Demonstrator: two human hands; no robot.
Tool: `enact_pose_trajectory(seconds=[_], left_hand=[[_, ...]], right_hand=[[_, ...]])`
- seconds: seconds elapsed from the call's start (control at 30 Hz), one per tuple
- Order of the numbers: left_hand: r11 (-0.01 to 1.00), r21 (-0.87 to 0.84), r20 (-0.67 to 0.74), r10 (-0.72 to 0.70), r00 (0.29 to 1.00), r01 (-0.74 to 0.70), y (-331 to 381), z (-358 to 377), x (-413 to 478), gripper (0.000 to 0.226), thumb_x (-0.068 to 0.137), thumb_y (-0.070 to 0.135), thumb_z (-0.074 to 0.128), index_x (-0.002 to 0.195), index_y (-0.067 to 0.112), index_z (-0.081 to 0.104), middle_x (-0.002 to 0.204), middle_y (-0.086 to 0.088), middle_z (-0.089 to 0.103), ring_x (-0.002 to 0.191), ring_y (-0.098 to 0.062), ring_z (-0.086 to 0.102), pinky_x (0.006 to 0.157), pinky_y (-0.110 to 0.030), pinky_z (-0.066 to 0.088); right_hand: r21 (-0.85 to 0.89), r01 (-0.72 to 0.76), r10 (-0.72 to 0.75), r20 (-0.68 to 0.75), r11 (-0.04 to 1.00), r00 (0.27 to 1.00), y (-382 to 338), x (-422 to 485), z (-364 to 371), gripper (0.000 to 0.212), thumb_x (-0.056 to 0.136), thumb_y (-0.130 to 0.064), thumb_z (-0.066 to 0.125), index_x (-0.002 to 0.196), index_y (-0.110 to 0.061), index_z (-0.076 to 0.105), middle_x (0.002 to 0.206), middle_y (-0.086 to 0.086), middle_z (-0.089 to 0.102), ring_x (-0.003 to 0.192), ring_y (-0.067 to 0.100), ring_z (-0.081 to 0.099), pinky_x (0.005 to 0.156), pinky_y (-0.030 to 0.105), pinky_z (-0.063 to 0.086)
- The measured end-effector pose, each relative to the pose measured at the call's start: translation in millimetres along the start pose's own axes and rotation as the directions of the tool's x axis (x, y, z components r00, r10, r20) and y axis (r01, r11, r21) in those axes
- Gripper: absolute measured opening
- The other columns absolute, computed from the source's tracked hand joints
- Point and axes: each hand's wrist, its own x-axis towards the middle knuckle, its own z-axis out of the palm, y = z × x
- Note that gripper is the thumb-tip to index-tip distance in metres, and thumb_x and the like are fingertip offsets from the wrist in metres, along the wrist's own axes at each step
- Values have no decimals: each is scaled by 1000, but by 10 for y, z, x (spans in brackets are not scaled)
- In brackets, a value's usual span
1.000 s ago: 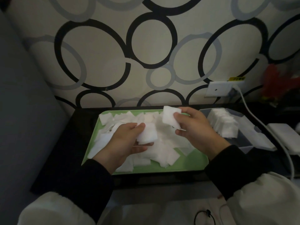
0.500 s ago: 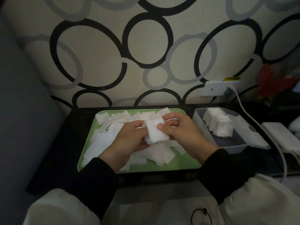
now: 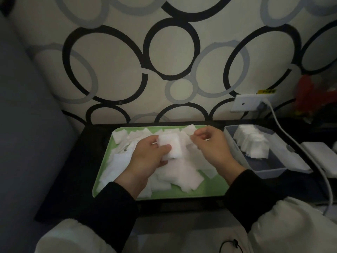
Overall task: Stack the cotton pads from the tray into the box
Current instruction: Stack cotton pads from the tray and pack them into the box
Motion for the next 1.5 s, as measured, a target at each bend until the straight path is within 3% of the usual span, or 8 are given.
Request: enact_pose_trajectory(seconds=[0.1, 0.27, 0.43, 0.7, 0.9, 1.03, 1.17, 1.5], left_hand=[[999, -44, -103, 26, 994, -30, 3, -86, 77, 24, 92, 14, 66, 116, 15, 66, 116, -8, 67, 104, -25, 65, 70, -30, 58], [996, -92, -166, 6, 986, -22, 0, -149, 182, 46, 90, 17, 67, 134, 12, 57, 126, -11, 62, 109, -27, 64, 69, -29, 57], [996, -81, -160, 12, 987, -26, 29, -153, 182, 38, 91, 15, 66, 128, 13, 60, 123, -10, 62, 108, -26, 63, 68, -29, 56], [995, -90, -150, 31, 988, -45, 70, -202, 104, 18, 92, 11, 63, 108, 19, 65, 112, -5, 65, 103, -23, 63, 69, -29, 54], [993, -114, -117, 22, 993, -36, 70, -203, 50, 23, 92, 10, 67, 114, 14, 63, 109, -4, 65, 99, -23, 65, 66, -28, 59], [994, -107, -36, 7, 999, -11, 65, -137, 0, 21, 90, 7, 70, 109, 14, 66, 106, -6, 71, 96, -23, 69, 65, -27, 60], [996, -81, 43, 25, 999, -22, 85, -21, -73, 21, 90, 8, 71, 110, 10, 69, 101, -8, 75, 91, -21, 71, 65, -26, 59], [990, -126, 219, 89, 972, -62, 163, 300, -327, 15, 90, 13, 71, 104, 15, 73, 95, -10, 78, 84, -18, 74, 71, -26, 61]], right_hand=[[-139, -13, 4, -64, 990, 998, 18, 177, -12, 9, 91, -14, 64, 95, -19, 70, 87, -7, 65, 83, 15, 64, 75, 31, 54], [-353, 66, -17, 138, 933, 990, -51, 250, 108, 24, 92, -27, 67, 115, -21, 69, 110, -7, 66, 99, 12, 61, 93, 32, 51], [-525, 50, 24, 134, 850, 991, -8, 258, 233, 43, 86, -34, 72, 126, -22, 61, 119, -3, 65, 106, 15, 61, 95, 29, 47], [-358, 21, 2, 65, 934, 998, -83, 236, 230, 40, 86, -23, 74, 122, -24, 58, 92, -12, 59, 84, 8, 58, 85, 29, 52], [-217, 59, -53, 35, 974, 998, -194, 138, 80, 14, 89, -19, 70, 103, -22, 71, 91, -7, 68, 82, 9, 63, 69, 25, 51], [84, 5, -9, 46, 996, 999, -428, -95, -62, 9, 92, -14, 67, 100, -15, 71, 93, 3, 70, 82, 13, 63, 68, 25, 51], [412, -176, 68, 264, 894, 962, -510, -362, -168, 13, 89, -7, 68, 101, -3, 70, 87, 13, 71, 76, 22, 60, 62, 28, 50], [264, -140, 97, 168, 954, 981, -366, -492, -328, 19, 80, -11, 80, 96, -4, 71, 77, 8, 70, 66, 13, 61, 54, 25, 45]])
